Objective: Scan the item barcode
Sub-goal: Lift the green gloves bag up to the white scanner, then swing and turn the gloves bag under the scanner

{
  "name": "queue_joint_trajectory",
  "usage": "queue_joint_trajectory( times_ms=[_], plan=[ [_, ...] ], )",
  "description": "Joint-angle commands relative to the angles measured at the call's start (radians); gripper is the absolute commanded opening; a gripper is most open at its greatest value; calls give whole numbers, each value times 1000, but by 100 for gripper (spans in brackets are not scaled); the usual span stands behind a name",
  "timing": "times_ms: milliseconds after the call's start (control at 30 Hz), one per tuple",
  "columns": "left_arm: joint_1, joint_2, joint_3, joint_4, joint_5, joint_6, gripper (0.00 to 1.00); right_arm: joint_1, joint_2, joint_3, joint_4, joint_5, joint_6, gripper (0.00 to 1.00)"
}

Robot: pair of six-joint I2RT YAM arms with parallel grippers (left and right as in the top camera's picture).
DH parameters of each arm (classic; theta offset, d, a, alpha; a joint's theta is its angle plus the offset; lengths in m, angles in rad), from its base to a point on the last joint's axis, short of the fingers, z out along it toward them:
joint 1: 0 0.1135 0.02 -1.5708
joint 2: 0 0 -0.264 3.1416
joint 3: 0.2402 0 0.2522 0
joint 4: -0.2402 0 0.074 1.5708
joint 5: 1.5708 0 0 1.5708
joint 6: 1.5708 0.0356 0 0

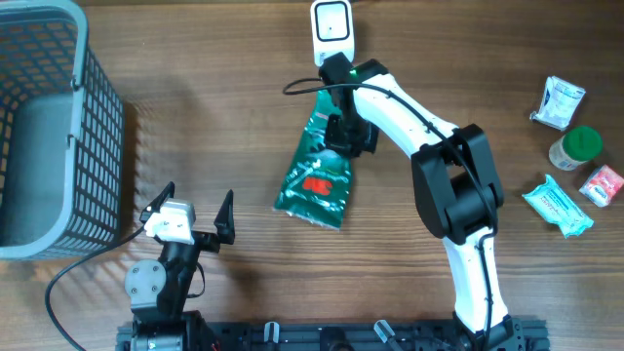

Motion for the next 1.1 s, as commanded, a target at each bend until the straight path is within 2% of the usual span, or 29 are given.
queue_joint_trajectory(
  times_ms=[0, 67, 167, 300, 433, 500, 733, 833, 1000, 1067],
  plan=[
    [6, -5, -5, 2, 2, 1, 100, -8, -111, 66, -88, -18, 60, 4],
    [6, -5, -5, 2, 2, 1, 100, -8, -187, 66, -131, -51, 203, 4],
    [6, -5, -5, 2, 2, 1, 100, -8, -280, 66, -239, -160, 582, 4],
    [6, -5, -5, 2, 2, 1, 100, -8, -299, 64, -329, -308, 990, 4],
    [6, -5, -5, 2, 2, 1, 100, -8, -299, 63, -342, -342, 1365, 4],
    [6, -5, -5, 2, 2, 1, 100, -9, -299, 63, -295, -376, 1381, 4],
    [6, -5, -5, 2, 2, 1, 100, -52, -298, 63, -200, -720, 1381, 5],
    [6, -5, -5, 2, 2, 1, 100, -98, -298, 63, -196, -787, 1381, 5],
    [6, -5, -5, 2, 2, 1, 100, -216, -290, 63, -78, -828, 1381, 5],
    [6, -5, -5, 2, 2, 1, 100, -265, -266, 63, -134, -833, 1381, 4]
  ],
)
